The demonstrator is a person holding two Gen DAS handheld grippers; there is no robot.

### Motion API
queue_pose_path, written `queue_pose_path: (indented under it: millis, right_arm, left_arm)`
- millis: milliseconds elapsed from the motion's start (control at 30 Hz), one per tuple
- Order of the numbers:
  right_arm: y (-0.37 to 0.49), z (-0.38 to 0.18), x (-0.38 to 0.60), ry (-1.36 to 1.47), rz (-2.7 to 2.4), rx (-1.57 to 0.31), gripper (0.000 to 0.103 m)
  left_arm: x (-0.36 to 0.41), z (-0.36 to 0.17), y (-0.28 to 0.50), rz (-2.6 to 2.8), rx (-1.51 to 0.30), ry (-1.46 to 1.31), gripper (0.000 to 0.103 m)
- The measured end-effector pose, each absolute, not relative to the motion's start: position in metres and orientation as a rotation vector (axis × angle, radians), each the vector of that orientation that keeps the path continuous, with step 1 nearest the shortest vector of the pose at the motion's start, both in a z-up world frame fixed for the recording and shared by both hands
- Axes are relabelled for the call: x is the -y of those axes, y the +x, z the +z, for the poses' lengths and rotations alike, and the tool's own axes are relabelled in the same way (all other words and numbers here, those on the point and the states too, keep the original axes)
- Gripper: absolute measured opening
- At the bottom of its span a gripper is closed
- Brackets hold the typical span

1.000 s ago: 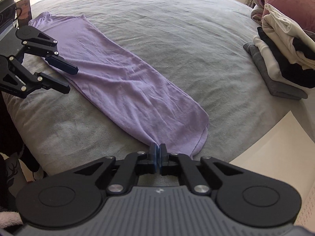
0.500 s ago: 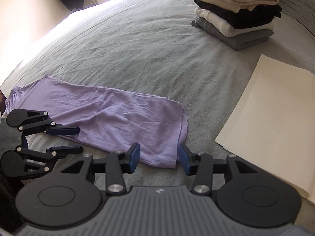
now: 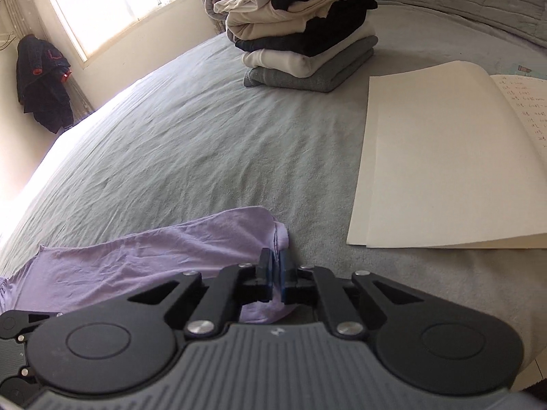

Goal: Fold clothes

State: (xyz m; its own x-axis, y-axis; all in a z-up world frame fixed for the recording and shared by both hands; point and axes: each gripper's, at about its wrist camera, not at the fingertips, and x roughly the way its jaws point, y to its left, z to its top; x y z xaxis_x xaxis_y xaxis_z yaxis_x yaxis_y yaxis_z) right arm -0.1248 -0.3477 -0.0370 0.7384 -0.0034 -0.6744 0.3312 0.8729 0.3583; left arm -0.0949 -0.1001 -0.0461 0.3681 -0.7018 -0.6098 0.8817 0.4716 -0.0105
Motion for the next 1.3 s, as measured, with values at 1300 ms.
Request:
queue_pose_path:
  millis: [1300]
  right_arm:
    - [-0.003, -0.046, 0.227, 0.077, 0.103, -0.702, 0.033]
  left_arm:
    - [0.058, -0.047, -0.078, -1.111, -0.637, 0.285, 0.037]
